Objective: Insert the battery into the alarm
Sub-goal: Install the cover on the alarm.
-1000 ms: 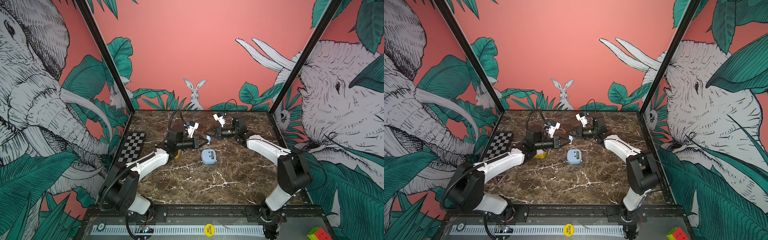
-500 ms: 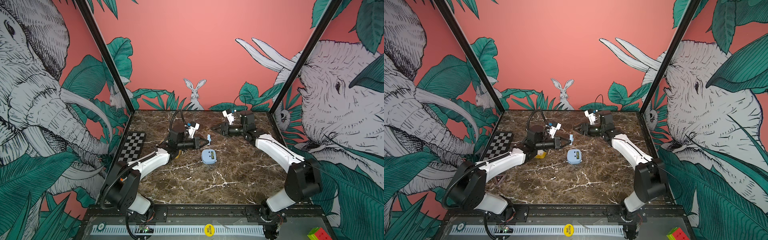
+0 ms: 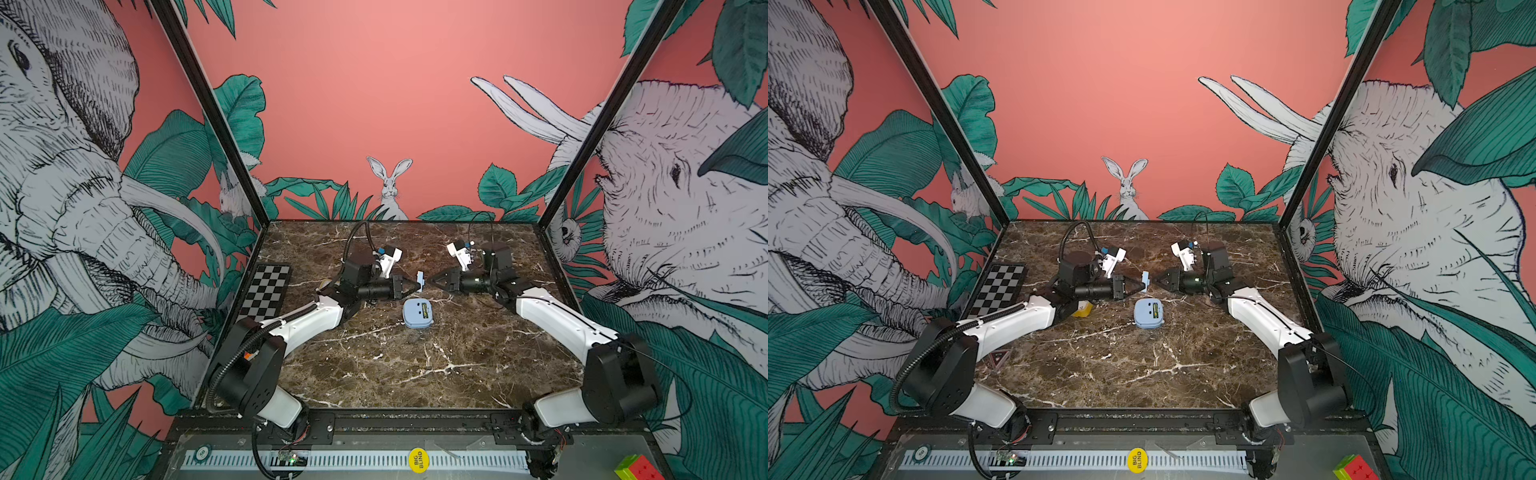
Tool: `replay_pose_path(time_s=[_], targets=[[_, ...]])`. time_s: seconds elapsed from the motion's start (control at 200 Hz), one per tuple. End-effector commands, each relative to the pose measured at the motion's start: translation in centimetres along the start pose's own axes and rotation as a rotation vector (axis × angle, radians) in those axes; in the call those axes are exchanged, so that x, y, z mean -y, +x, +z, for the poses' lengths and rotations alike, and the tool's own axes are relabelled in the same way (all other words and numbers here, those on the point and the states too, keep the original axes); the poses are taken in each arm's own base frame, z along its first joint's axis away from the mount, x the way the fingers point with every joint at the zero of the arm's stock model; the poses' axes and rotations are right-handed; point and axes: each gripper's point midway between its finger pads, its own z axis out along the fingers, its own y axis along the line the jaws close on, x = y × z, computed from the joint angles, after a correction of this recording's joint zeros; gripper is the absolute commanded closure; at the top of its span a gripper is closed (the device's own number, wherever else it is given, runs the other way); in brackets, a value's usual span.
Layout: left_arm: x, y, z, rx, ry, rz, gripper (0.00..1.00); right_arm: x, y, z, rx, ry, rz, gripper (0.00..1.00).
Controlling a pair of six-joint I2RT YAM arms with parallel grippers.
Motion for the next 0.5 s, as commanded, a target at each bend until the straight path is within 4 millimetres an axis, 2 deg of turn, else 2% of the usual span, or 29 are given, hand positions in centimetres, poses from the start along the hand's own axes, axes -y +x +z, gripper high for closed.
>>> replay_pose_path(time_s=[0.0,0.27,0.495], targets=[[1.40,-1.09,0.28,0.025,0.031,0.030,1.00,-1.20,-0.86,0.46,0.019,-0.050,-0.041,0.75],[1.87,-1.28,0.38,0.029,0.041,0.035,1.00,-0.66,-0.30,1.02,0.013,-0.064,-0.010,0.81],[1.89,-1.27,0.41,0.028,0.043,0.032,1.00,-1.01,-0.41,1.01,0.022,-0.088,-0.008,0.86]])
